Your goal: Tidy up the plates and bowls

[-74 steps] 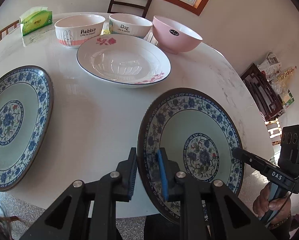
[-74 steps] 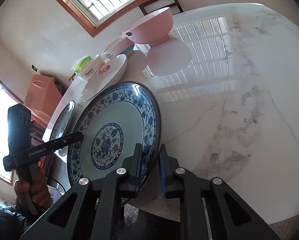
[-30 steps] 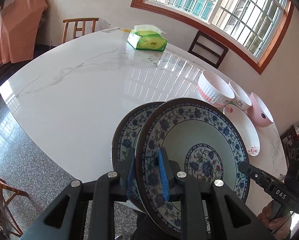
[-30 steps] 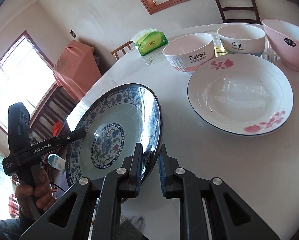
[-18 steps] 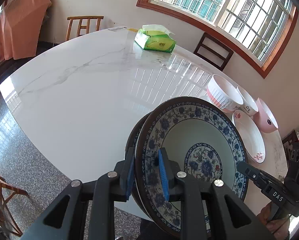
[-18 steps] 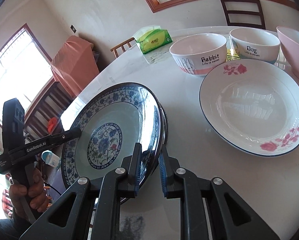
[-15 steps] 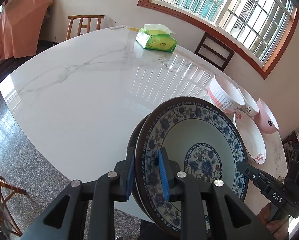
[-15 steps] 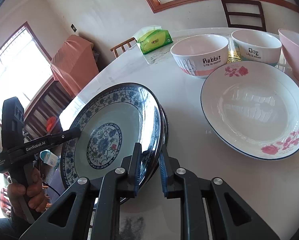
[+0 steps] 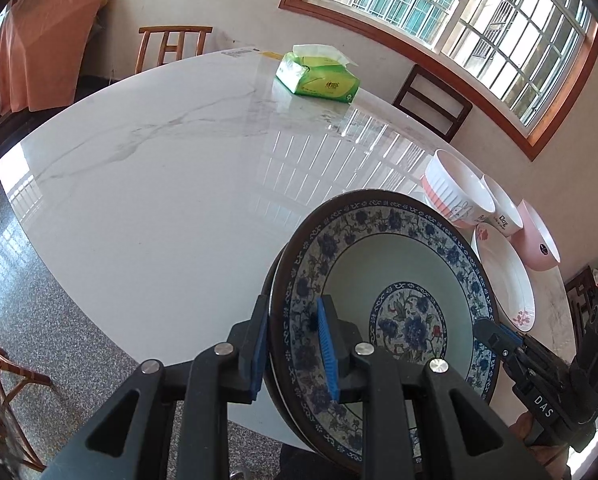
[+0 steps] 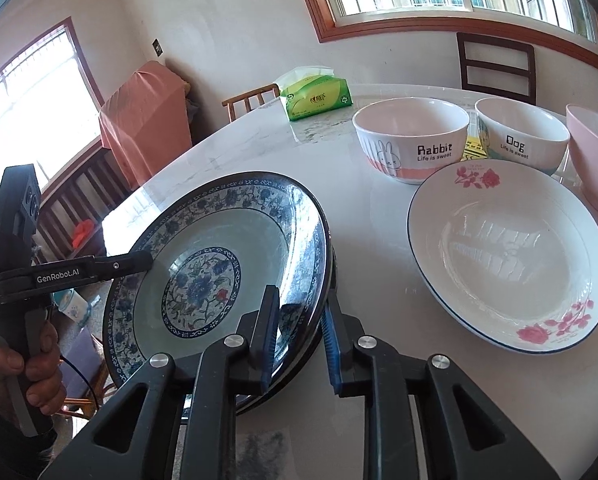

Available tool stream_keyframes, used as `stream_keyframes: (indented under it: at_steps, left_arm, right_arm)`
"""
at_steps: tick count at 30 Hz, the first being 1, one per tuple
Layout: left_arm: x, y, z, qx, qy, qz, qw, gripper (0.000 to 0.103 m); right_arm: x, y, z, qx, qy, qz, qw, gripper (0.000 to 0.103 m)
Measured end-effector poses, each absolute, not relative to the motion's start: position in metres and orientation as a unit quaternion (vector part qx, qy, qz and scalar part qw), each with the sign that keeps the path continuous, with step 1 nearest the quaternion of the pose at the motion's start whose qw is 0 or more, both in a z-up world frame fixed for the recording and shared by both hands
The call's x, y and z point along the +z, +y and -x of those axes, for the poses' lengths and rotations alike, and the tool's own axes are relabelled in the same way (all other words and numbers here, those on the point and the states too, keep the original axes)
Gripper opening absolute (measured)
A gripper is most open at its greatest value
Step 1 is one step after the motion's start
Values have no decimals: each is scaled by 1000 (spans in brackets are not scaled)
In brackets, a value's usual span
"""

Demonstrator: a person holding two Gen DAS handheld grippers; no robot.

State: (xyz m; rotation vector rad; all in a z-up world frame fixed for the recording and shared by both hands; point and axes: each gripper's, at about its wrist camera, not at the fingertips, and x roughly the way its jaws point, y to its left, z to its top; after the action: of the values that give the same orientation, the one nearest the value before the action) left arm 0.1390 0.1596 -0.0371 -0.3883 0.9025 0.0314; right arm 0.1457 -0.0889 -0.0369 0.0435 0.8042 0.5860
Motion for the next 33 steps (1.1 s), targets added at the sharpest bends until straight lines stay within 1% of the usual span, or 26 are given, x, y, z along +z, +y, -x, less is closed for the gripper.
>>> stream_keyframes:
  at_steps: [7, 11, 15, 17, 20, 22, 24, 26, 29, 33]
  left_arm:
    - [-37, 159, -139, 16, 431, 183, 884, 23]
    - [-38, 160, -139, 19, 429, 185, 884, 23]
    - [-39, 161, -139, 28, 432, 176, 884, 24]
    - [-39, 161, -138, 26, 431, 179, 884, 26]
    - [-37, 161, -137, 33, 429, 172, 886, 26]
    - [-34, 162, -133, 37, 422, 178, 888, 27]
    - [-30, 161, -129, 31, 416, 190, 889, 31]
    - [-24, 151, -124, 16, 414, 185, 891, 41]
    - [-15, 120, -117, -20, 413, 150, 898, 42]
    - [-6, 74, -116, -69, 414, 108, 901, 42]
  right_arm:
    - [-39, -78, -139, 275, 360, 17, 891, 29]
    - [-39, -70, -135, 274, 349, 44, 895, 36]
    - [-40, -63, -130, 264, 340, 68, 900, 38]
    - [-41, -61, -129, 260, 337, 77, 902, 41]
    - [-41, -59, -127, 256, 334, 83, 903, 43]
    - [-39, -65, -128, 251, 325, 68, 909, 46]
    - [-36, -76, -128, 248, 310, 38, 917, 46]
    - [-33, -92, -126, 244, 296, -1, 924, 47]
    - [-29, -121, -124, 218, 289, -52, 931, 51]
    - [-29, -172, -121, 172, 299, -98, 934, 51]
